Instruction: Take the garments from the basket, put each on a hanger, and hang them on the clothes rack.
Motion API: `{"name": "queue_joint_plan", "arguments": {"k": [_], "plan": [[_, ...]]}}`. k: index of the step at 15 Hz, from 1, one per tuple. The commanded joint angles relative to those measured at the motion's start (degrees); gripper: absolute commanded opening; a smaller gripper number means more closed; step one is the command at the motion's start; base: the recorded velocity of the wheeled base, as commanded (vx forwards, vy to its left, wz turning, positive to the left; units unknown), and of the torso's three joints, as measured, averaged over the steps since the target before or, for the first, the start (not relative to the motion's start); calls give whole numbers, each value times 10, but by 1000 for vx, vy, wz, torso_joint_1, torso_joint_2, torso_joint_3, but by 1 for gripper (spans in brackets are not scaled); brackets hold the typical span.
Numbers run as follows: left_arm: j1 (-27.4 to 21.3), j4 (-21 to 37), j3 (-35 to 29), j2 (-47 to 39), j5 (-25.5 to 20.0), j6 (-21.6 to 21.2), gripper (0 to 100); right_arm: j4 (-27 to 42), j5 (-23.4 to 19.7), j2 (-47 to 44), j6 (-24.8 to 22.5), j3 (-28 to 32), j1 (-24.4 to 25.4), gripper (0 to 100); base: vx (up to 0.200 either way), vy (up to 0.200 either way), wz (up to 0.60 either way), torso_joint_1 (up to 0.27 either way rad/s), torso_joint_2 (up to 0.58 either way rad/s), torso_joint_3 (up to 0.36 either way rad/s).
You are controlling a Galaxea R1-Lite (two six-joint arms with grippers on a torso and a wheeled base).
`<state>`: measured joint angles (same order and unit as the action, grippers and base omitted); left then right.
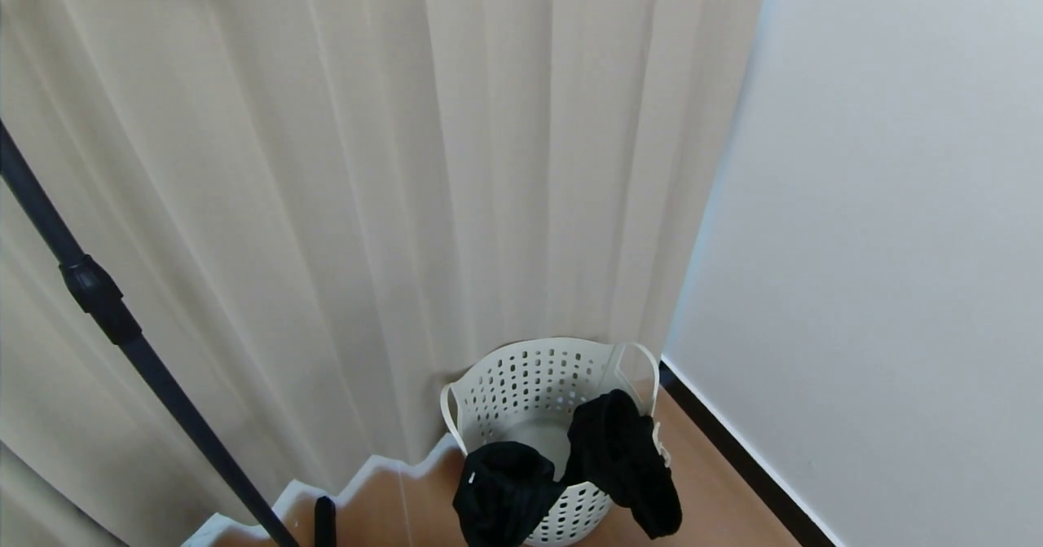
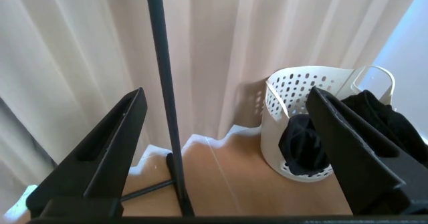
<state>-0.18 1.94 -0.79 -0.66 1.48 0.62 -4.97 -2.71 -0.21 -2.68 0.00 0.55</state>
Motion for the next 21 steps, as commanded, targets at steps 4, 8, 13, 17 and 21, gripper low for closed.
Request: {"name": "queue_joint_plan", "arguments": {"k": [4, 8, 13, 17, 21], "plan": [[0, 0, 0, 0, 0, 1, 100, 0, 0, -1, 0, 0, 1, 100, 0, 0, 0, -1, -1, -59], [0, 0, 0, 0, 0, 1, 100, -1, 0, -1, 0, 0, 0, 100, 0, 0, 0, 5, 1, -187], [0, 0, 0, 0, 0, 2, 100, -3, 1, 0, 0, 0, 1, 100, 0, 0, 0, 3, 0, -193], [0, 0, 0, 0, 0, 4, 100, -3, 1, 0, 1, 0, 1, 100, 0, 0, 0, 6, 6, -195], [0, 0, 0, 0, 0, 5, 100, -3, 2, 0, 2, 0, 1, 100, 0, 0, 0, 0, 5, -198]]}}
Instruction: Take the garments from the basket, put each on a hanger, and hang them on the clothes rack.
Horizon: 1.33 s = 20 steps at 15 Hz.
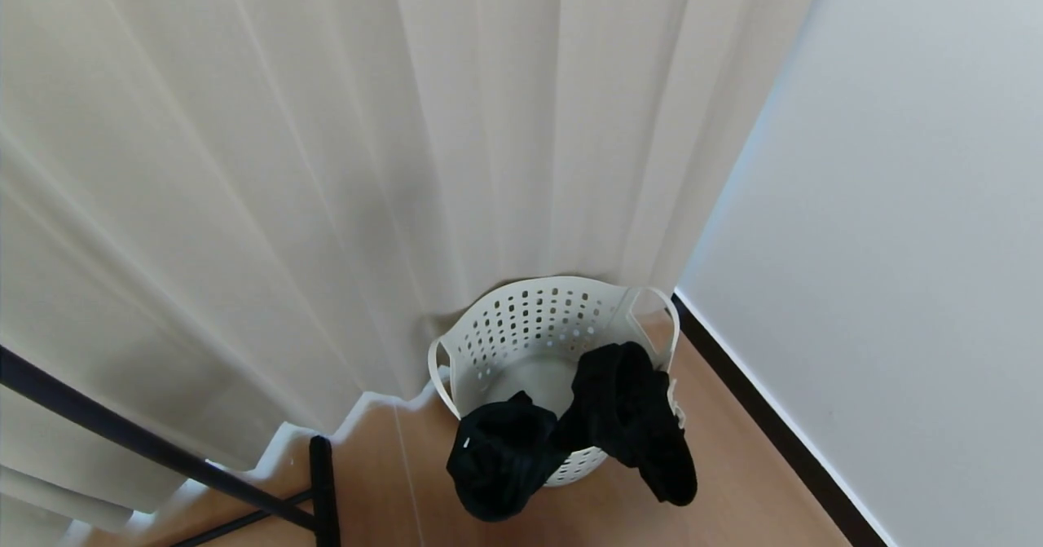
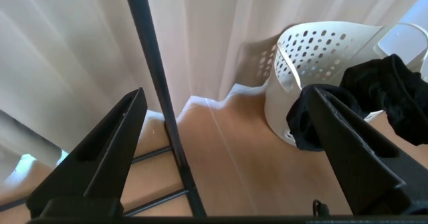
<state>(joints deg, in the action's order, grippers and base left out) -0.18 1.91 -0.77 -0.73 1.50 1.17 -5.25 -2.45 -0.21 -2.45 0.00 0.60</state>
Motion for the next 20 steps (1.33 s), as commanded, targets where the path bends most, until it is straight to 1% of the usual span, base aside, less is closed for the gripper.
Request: {"name": "queue_joint_plan", "arguments": {"k": [1, 8, 13, 14, 15, 17, 18, 19, 20], "plan": [[0, 0, 0, 0, 1, 1, 100, 0, 0, 0, 0, 0, 0, 100, 0, 0, 0, -2, 2, -198], [0, 0, 0, 0, 1, 1, 100, 0, 0, 0, -4, 0, 0, 100, 0, 0, 0, 0, 2, -196], [1, 0, 0, 0, 2, 3, 100, 7, -2, 0, -15, 0, 0, 100, 0, 0, 0, 5, 4, -198], [1, 0, 0, 0, 3, 4, 100, 8, -2, -12, -16, 0, 0, 100, 0, 0, 0, 7, 7, -168], [0, -1, 0, 0, 3, 1, 100, 8, -4, -54, -19, 0, 5, 100, 0, 0, 0, 2, 2, -85], [1, -1, 0, 1, 3, 1, 100, -1, -16, -164, -39, 0, 36, 100, 0, 0, 0, -1, 1, -30], [1, -1, 0, 1, 3, 1, 100, -1, -16, -164, -39, 0, 36, 100, 0, 0, 0, 0, 0, 0], [1, -1, 0, 1, 3, 1, 100, -4, -22, -313, -41, 61, 107, 100, 0, 0, 0, 0, 0, 0], [1, -1, 0, 1, 3, 1, 100, -4, -23, -364, -41, 87, 127, 100, 0, 0, 0, 0, 0, 0]]}}
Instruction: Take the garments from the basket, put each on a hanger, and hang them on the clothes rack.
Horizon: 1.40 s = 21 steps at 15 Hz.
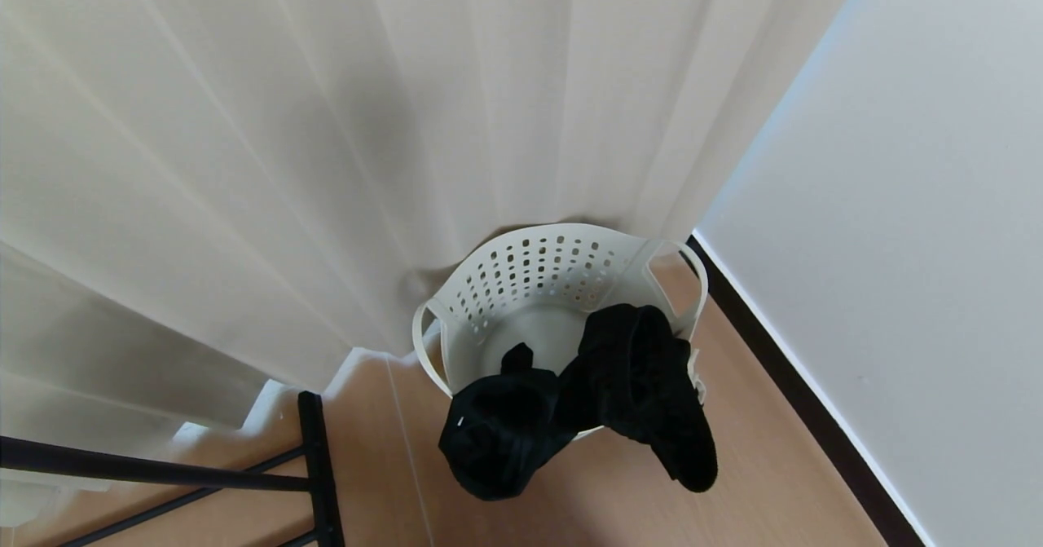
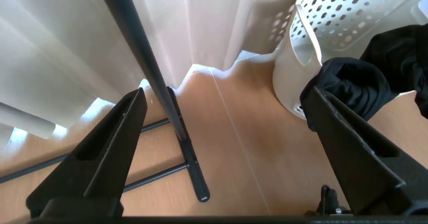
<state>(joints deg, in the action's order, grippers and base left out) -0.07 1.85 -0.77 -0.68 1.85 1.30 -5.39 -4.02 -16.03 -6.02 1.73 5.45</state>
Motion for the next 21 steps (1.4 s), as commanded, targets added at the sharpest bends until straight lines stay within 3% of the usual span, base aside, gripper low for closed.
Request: {"name": "queue_joint_plan", "arguments": {"k": [1, 3, 8, 9, 12, 14, 17, 21], "plan": [[0, 0, 0, 1, 0, 0, 100, -2, -7, -251, -9, 97, 99, 100, 0, 0, 0, 0, 0, 0], [0, 0, 0, 1, 0, 0, 100, -2, -7, -342, -58, 160, 142, 100, 0, 0, 0, 0, 0, 0], [0, 0, 0, 1, 0, 0, 100, -1, -19, -590, -247, 321, 142, 100, 0, 0, 0, 0, 0, 0], [0, 0, 0, 1, 0, 0, 100, 2, -19, -622, -263, 348, 142, 100, 0, 0, 0, 0, 0, 0], [0, 0, 0, 1, 0, 0, 100, 3, -16, -760, -421, 460, 134, 100, 0, 0, 0, 0, 0, 0], [0, 0, 0, 0, 0, 0, 100, 0, -10, -835, -493, 524, 127, 100, 0, 0, 0, 0, 0, 0], [0, 0, 0, 1, 0, 0, 100, -1, 21, -920, -505, 599, 127, 100, 0, 0, 0, 0, 0, 0], [0, 0, 0, 1, 0, 0, 100, -1, 25, -979, -505, 652, 127, 100, 0, 0, 0, 0, 0, 0]]}}
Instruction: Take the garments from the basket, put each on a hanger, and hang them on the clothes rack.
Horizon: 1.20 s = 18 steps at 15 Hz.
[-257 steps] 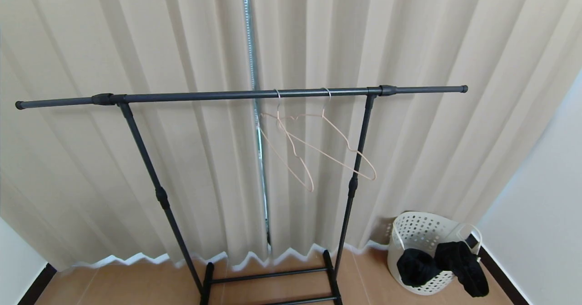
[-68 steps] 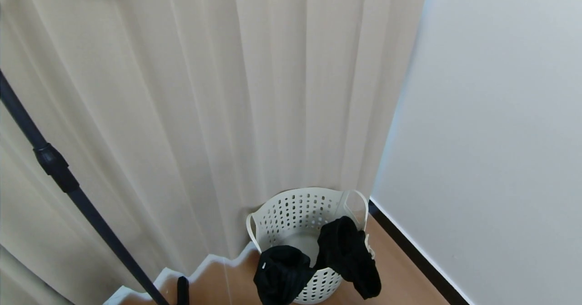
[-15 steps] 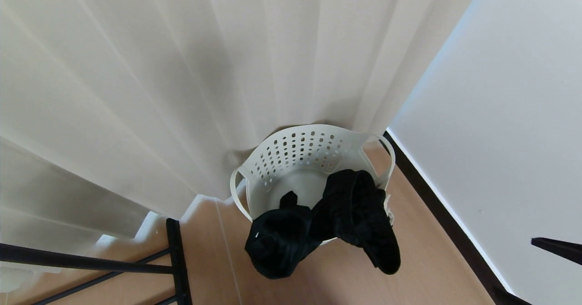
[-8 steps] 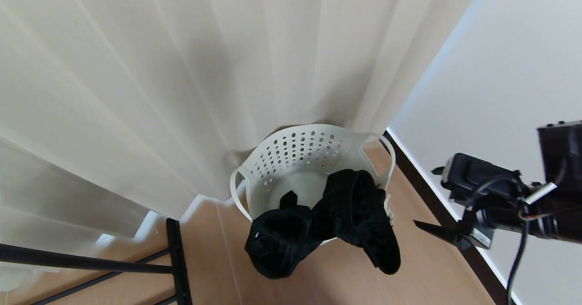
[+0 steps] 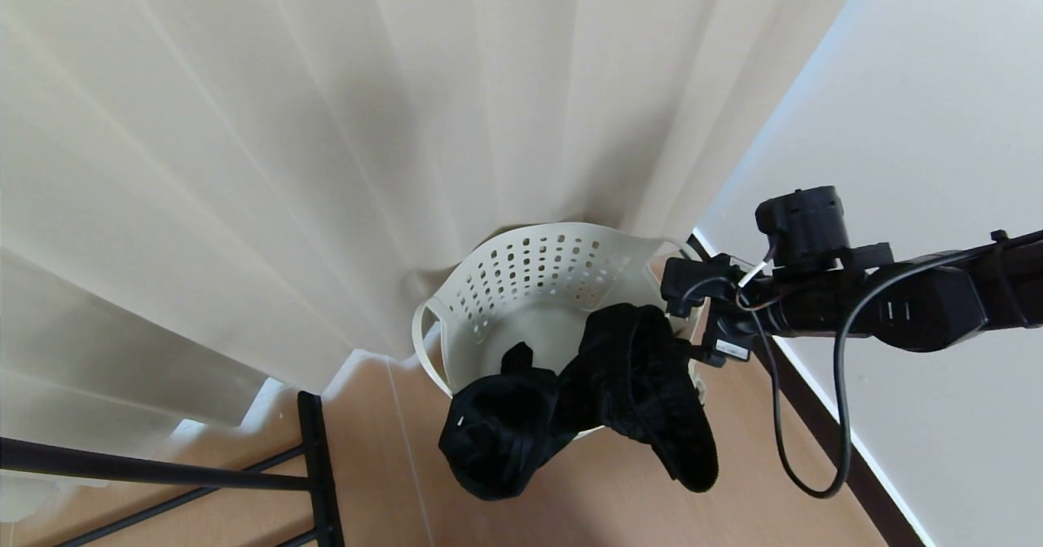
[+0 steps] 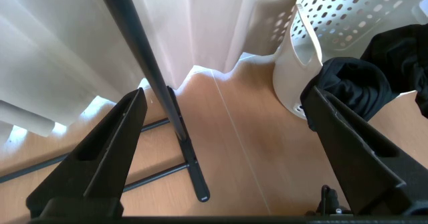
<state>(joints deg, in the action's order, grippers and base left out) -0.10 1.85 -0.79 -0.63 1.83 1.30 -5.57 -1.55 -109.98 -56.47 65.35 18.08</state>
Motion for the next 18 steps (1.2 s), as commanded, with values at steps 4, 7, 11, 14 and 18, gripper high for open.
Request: {"name": "queue_joint_plan", "arguments": {"k": [4, 7, 11, 14, 18], "plan": [[0, 0, 0, 0, 0, 0, 100, -1, 1, -93, 0, 65, -3, 100, 0, 0, 0, 0, 0, 0], [0, 0, 0, 0, 0, 0, 100, -2, -1, -138, 5, 108, -12, 100, 0, 0, 0, 0, 0, 0], [0, 0, 0, 0, 0, 0, 100, -2, -2, -178, 13, 157, -23, 100, 0, 0, 0, 0, 0, 0], [0, 0, 0, -1, 0, 0, 100, -1, -2, -211, 40, 201, -23, 100, 0, 0, 0, 0, 0, 0], [0, 0, 0, 0, 0, 0, 100, -1, -3, -239, 52, 239, -23, 100, 0, 0, 0, 0, 0, 0]]}}
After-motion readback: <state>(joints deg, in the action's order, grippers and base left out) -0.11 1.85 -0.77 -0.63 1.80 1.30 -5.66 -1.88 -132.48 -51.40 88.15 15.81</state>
